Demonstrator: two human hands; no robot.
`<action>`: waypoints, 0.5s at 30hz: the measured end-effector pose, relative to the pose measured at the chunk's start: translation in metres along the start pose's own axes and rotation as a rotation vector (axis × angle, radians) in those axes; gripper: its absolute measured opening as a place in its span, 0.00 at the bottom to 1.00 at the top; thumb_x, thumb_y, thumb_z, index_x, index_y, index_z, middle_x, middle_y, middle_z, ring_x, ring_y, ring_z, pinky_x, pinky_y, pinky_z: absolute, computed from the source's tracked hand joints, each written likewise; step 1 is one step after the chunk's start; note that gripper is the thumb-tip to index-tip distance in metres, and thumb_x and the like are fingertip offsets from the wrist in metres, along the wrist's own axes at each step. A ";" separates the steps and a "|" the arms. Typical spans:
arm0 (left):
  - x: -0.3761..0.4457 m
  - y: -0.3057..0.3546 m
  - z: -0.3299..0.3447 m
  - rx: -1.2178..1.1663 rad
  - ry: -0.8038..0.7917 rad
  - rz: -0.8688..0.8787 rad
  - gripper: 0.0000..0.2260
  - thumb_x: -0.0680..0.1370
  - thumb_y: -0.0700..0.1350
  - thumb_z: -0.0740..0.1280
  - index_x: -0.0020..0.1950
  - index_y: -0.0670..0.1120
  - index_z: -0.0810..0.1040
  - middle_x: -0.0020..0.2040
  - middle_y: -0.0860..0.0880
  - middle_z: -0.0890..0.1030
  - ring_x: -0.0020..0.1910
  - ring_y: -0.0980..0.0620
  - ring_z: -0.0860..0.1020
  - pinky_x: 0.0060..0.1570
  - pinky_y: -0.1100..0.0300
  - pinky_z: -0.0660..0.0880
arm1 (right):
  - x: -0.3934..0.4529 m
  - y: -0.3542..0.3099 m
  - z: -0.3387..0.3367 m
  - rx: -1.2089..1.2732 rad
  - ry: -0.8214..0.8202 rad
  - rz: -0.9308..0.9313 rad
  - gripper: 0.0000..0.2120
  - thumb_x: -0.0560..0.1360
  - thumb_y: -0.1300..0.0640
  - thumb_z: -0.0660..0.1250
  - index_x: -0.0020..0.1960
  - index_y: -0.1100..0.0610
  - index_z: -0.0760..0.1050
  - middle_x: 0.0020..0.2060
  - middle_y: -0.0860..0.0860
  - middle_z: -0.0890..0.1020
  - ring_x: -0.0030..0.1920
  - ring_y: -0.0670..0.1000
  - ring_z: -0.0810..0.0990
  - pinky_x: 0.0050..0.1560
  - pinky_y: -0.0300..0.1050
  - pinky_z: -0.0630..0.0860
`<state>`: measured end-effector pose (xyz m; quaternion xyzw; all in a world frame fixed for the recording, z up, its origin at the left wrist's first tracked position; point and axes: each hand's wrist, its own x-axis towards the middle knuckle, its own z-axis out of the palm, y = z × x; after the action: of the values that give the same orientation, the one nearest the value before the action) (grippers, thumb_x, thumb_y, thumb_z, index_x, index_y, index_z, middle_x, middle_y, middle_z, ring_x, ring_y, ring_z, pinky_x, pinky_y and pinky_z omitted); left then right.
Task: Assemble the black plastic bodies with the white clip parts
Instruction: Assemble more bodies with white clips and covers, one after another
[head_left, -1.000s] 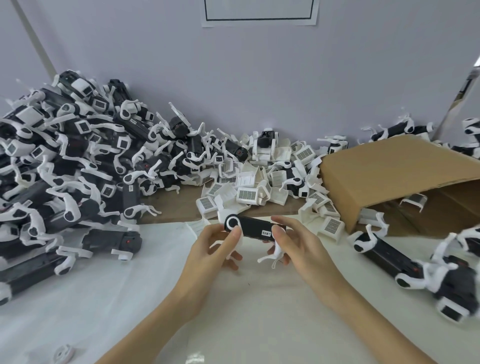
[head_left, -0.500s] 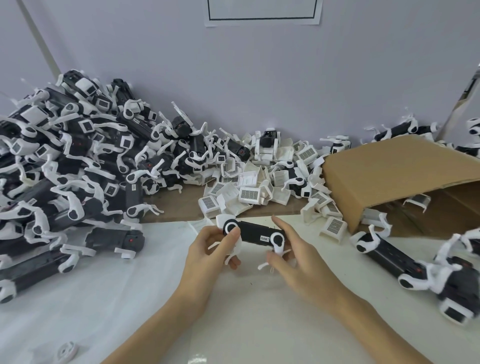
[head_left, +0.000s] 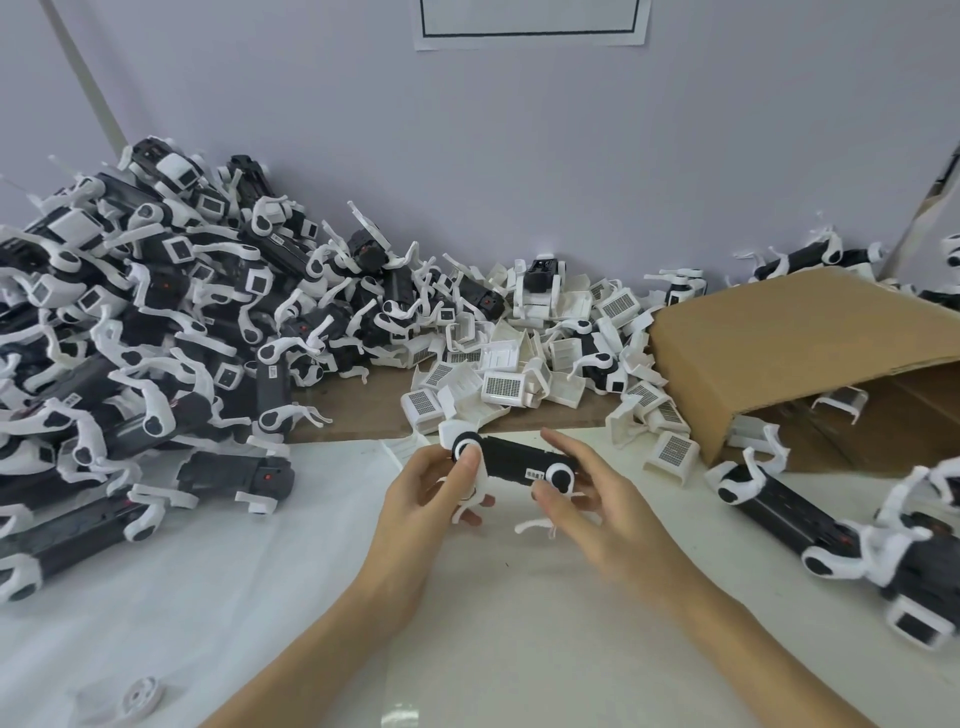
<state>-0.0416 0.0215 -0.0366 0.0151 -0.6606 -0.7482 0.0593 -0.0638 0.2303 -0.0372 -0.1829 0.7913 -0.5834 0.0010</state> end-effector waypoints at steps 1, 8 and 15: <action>0.000 0.000 0.000 0.004 0.004 0.002 0.29 0.72 0.68 0.73 0.58 0.44 0.82 0.51 0.43 0.86 0.47 0.46 0.86 0.46 0.55 0.82 | 0.000 0.000 0.002 0.006 -0.002 0.006 0.27 0.77 0.39 0.71 0.74 0.38 0.69 0.54 0.35 0.83 0.58 0.42 0.83 0.59 0.38 0.75; -0.004 0.003 -0.004 0.000 -0.054 0.063 0.27 0.76 0.66 0.69 0.60 0.44 0.81 0.53 0.44 0.85 0.52 0.52 0.83 0.52 0.64 0.76 | 0.000 -0.007 -0.004 0.052 0.000 -0.016 0.30 0.74 0.44 0.73 0.74 0.42 0.71 0.62 0.43 0.83 0.64 0.42 0.81 0.68 0.41 0.73; -0.005 0.005 -0.004 0.060 -0.133 0.123 0.20 0.82 0.60 0.68 0.70 0.52 0.78 0.63 0.47 0.83 0.63 0.45 0.80 0.68 0.42 0.73 | 0.000 -0.006 -0.011 -0.012 -0.009 -0.131 0.29 0.80 0.49 0.73 0.78 0.43 0.67 0.69 0.38 0.78 0.72 0.42 0.74 0.74 0.36 0.67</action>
<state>-0.0359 0.0172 -0.0327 -0.0736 -0.6848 -0.7224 0.0607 -0.0648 0.2391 -0.0277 -0.2367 0.7810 -0.5768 -0.0348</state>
